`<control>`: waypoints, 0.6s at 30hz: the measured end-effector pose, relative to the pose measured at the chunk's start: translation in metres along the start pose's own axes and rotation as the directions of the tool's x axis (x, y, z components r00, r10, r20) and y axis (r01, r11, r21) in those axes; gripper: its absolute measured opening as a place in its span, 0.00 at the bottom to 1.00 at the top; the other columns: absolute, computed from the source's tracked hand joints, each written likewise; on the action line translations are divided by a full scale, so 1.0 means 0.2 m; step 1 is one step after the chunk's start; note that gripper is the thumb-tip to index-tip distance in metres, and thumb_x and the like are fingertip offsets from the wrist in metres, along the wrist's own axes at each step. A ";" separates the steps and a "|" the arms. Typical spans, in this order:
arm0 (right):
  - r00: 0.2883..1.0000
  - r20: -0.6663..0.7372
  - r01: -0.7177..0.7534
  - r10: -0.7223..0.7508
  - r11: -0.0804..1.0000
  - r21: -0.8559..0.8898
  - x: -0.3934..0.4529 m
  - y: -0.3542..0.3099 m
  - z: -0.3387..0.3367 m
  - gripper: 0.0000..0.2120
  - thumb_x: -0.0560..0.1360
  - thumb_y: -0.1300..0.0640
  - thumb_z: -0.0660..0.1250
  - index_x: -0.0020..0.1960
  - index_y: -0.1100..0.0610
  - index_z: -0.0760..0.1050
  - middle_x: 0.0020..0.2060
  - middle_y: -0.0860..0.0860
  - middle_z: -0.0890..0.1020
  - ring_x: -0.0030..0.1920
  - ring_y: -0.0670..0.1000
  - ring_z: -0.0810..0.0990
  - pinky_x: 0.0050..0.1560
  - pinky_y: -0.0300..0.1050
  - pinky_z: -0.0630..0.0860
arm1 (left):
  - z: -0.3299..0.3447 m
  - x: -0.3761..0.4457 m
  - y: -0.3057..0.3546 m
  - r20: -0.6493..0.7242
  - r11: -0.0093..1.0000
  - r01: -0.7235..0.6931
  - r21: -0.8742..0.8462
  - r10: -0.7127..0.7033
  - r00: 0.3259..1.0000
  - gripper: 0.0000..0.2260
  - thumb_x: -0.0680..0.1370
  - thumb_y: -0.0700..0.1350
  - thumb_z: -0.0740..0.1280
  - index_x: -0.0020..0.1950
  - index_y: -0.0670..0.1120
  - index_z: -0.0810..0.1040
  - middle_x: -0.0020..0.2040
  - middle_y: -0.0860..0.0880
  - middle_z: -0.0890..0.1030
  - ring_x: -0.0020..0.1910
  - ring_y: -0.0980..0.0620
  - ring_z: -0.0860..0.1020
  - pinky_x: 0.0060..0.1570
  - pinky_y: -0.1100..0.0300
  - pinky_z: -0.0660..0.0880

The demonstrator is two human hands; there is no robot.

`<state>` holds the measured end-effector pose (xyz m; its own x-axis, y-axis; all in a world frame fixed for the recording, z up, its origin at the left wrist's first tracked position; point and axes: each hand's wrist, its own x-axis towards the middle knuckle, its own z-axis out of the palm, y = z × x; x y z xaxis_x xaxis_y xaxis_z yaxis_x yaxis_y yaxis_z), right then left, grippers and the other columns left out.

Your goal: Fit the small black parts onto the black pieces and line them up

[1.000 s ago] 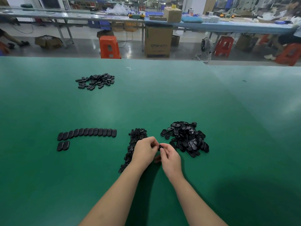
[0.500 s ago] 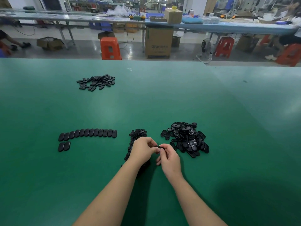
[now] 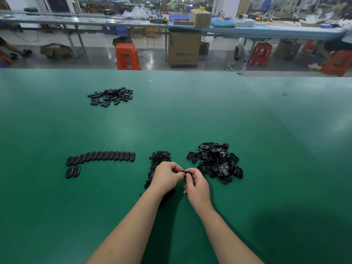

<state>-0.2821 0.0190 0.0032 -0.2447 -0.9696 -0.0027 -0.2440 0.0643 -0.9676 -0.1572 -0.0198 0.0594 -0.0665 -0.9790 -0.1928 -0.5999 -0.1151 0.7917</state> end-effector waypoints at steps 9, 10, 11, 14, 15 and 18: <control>1.000 -0.004 -0.021 0.021 1.000 -0.017 0.00 0.00 0.01 0.10 0.83 0.61 0.61 0.50 0.47 0.76 0.38 0.51 0.83 0.29 0.46 0.77 0.34 0.49 0.80 | 0.02 0.00 0.02 -0.025 0.997 -0.021 0.073 0.022 0.999 0.01 0.75 0.45 0.72 0.44 0.50 0.84 0.38 0.56 0.82 0.35 0.60 0.77 0.32 0.68 0.68; 1.000 -0.005 -0.025 0.025 1.000 -0.014 0.00 0.00 0.01 0.11 0.83 0.61 0.61 0.50 0.47 0.76 0.37 0.51 0.83 0.29 0.46 0.77 0.34 0.49 0.79 | 0.02 0.00 0.02 -0.034 0.996 -0.026 0.089 0.029 0.999 0.01 0.75 0.45 0.72 0.44 0.50 0.83 0.38 0.56 0.81 0.36 0.60 0.76 0.33 0.69 0.68; 1.000 -0.006 -0.029 0.029 1.000 -0.008 0.00 0.00 0.01 0.11 0.83 0.62 0.61 0.49 0.47 0.76 0.36 0.51 0.83 0.28 0.46 0.77 0.33 0.48 0.78 | 0.03 -0.01 0.03 -0.040 0.993 -0.035 0.109 0.039 0.998 0.01 0.75 0.45 0.71 0.45 0.49 0.83 0.38 0.57 0.81 0.36 0.61 0.76 0.33 0.70 0.67; 0.999 -0.011 -0.034 0.034 0.999 -0.012 -0.01 -0.01 0.00 0.11 0.83 0.61 0.60 0.49 0.47 0.77 0.33 0.50 0.82 0.27 0.45 0.76 0.31 0.42 0.74 | 0.05 -0.01 0.05 -0.050 0.987 -0.062 0.151 0.071 0.996 0.02 0.75 0.43 0.70 0.46 0.47 0.82 0.39 0.55 0.80 0.39 0.58 0.77 0.36 0.67 0.68; 0.999 -0.013 -0.037 0.037 0.999 -0.016 -0.01 -0.01 0.00 0.11 0.83 0.60 0.61 0.49 0.46 0.77 0.33 0.50 0.82 0.27 0.46 0.76 0.31 0.43 0.74 | 0.06 -0.02 0.05 -0.053 0.985 -0.066 0.156 0.075 0.996 0.02 0.76 0.43 0.69 0.47 0.47 0.81 0.40 0.54 0.80 0.40 0.56 0.77 0.37 0.66 0.69; 0.999 -0.015 -0.044 0.044 0.999 -0.021 -0.01 -0.01 0.00 0.10 0.83 0.59 0.61 0.49 0.47 0.77 0.34 0.51 0.82 0.27 0.46 0.77 0.31 0.44 0.74 | 0.07 -0.02 0.04 -0.062 0.982 -0.082 0.170 0.094 0.994 0.02 0.76 0.43 0.69 0.47 0.47 0.81 0.40 0.54 0.80 0.39 0.58 0.76 0.36 0.67 0.68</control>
<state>-0.2809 0.0199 0.0055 -0.2691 -0.9622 -0.0414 -0.2530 0.1121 -0.9610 -0.1727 -0.0139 0.0596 -0.0728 -0.9941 -0.0808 -0.7194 -0.0038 0.6946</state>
